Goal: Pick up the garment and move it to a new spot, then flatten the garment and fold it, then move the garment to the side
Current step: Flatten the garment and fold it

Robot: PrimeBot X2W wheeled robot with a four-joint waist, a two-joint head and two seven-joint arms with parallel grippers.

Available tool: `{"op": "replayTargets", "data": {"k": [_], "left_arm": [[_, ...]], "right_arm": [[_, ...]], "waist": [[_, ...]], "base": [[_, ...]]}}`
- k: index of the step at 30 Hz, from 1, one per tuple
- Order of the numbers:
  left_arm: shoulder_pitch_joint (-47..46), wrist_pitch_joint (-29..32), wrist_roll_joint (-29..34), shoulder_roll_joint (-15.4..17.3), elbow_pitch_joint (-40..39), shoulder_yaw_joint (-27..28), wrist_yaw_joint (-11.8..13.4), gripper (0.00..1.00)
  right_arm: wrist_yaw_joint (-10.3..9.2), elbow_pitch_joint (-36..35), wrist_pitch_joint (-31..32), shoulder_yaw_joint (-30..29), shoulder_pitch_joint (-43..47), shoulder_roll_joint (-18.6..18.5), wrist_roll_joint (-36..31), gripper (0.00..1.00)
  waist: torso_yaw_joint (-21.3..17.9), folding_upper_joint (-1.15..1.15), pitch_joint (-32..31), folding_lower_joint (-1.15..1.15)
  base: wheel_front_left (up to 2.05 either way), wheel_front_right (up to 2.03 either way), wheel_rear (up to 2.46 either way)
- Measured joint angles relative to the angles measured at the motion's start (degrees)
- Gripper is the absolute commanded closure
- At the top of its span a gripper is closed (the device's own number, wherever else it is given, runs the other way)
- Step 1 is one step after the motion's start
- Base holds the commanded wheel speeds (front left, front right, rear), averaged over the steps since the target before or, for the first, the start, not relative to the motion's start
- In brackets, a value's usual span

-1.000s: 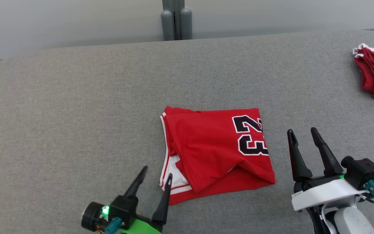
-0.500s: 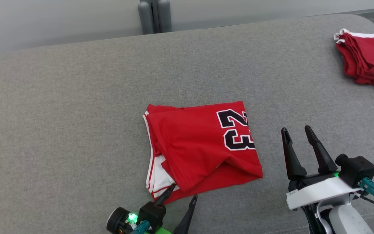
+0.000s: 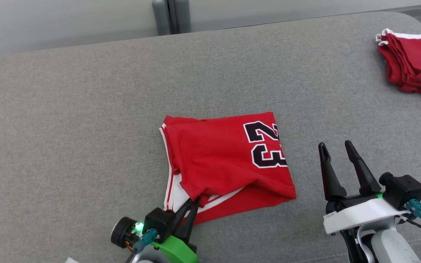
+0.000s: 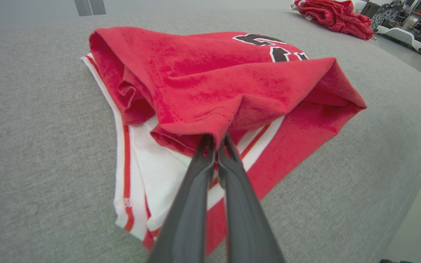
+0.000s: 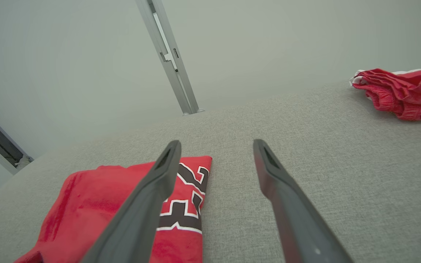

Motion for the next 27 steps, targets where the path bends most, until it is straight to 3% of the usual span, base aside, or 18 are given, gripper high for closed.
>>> {"op": "replayTargets", "data": {"k": [13,14,15,16,18,19,21,22,27], "left_arm": [[4.4,0.0,2.7,1.6,-4.9,3.2,0.0,1.0],[4.9,0.0,2.6,1.6,-4.1,3.3,0.0,0.71],[5.2,0.0,2.4,1.5,-3.9,3.5,0.0,0.73],[5.2,0.0,2.2,1.5,-4.0,3.7,0.0,0.83],[5.2,0.0,2.2,1.2,-4.2,4.2,0.0,0.92],[5.2,0.0,2.2,1.1,-4.0,4.3,0.0,0.86],[5.2,0.0,2.5,1.0,-3.4,4.4,0.0,0.53],[5.3,0.0,2.8,1.0,-3.4,4.5,0.0,0.0],[6.3,0.0,2.9,0.6,-5.5,6.9,0.4,0.0]], "right_arm": [[0.0,0.7,0.0,-1.1,0.4,0.1,-0.1,0.0],[0.0,0.9,0.0,-1.2,0.4,0.1,-0.1,0.0],[0.0,1.0,0.0,-1.1,0.4,0.1,-0.1,0.0],[0.0,1.0,0.0,-1.1,0.4,0.1,-0.1,0.0],[0.0,1.1,0.0,-1.2,0.4,0.1,-0.1,0.0],[0.0,1.2,0.0,-1.2,0.4,0.1,-0.1,0.0],[0.0,1.4,0.0,-1.3,0.4,0.1,-0.1,0.0],[0.0,1.5,0.0,-1.3,0.5,0.1,-0.1,0.0],[0.0,1.6,0.0,-2.1,0.7,-0.1,-0.1,0.0]], "waist": [[1.5,0.0,-0.5,0.0],[1.6,0.0,-0.5,0.0],[1.6,0.0,-0.5,0.0],[1.6,0.0,-0.5,0.0],[1.7,0.0,-0.5,0.0],[1.7,0.0,-0.5,0.0],[1.8,0.0,-0.6,0.0],[1.9,0.0,-0.7,0.0],[2.4,0.0,-1.3,0.0]], "base": [[0.0,0.0,0.0],[0.0,0.0,0.0],[0.0,0.0,0.0],[0.0,0.0,0.0],[0.0,0.0,0.0],[0.0,0.0,0.0],[0.0,0.0,0.0],[0.0,0.0,0.0],[0.0,0.0,0.0]]}}
